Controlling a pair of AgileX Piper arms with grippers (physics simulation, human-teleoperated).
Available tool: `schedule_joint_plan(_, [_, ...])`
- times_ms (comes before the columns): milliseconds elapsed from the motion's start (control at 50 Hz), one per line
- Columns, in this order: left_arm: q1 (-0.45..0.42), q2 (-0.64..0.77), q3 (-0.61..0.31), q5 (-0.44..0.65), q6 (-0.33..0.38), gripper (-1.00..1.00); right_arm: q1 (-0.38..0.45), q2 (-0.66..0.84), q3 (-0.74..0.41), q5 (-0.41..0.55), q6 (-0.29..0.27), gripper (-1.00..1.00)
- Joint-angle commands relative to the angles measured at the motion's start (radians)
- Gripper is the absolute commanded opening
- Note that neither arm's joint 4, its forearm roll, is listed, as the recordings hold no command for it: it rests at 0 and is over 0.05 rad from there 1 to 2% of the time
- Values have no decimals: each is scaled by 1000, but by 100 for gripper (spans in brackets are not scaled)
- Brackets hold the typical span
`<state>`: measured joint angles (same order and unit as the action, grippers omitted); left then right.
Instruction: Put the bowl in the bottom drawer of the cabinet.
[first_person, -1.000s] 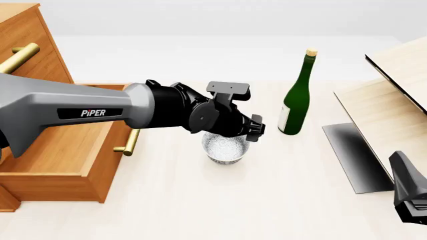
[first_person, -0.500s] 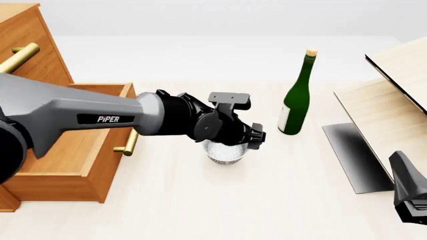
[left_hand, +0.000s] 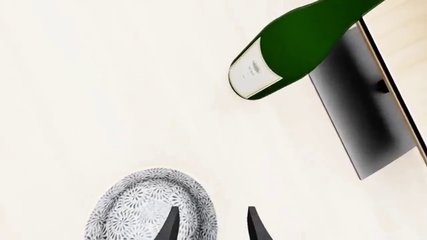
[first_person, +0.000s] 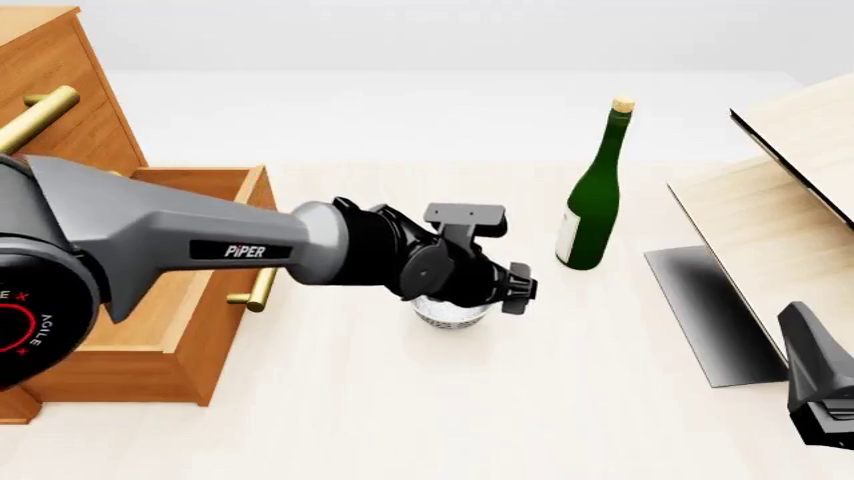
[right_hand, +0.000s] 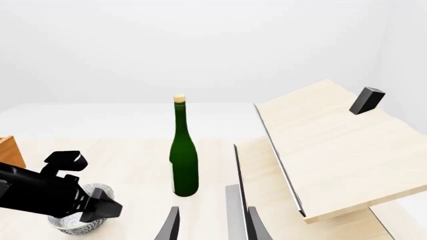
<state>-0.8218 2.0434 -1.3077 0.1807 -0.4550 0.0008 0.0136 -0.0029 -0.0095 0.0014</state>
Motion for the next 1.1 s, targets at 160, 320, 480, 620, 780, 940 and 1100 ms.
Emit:
schedule_joint_plan(160, [-10, 29, -4, -12, -19, 100, 0, 0, 0, 0, 0, 100])
schedule_joint_plan(320, [-5, 35, -15, -9, -25, 100, 0, 0, 0, 0, 0, 100])
schedule_joint_plan(480, [-8, 33, -11, -15, -31, 100, 0, 0, 0, 0, 0, 100])
schedule_joint_plan(620, [1, 42, -12, -16, -34, 100, 0, 0, 0, 0, 0, 100])
schedule_joint_plan(780, [5, 47, -14, -14, -35, 100, 0, 0, 0, 0, 0, 100])
schedule_joint_plan(940, [11, 51, -21, -14, -38, 100, 0, 0, 0, 0, 0, 100])
schedule_joint_plan(1100, [8, 55, -20, -17, -42, 100, 0, 0, 0, 0, 0, 100])
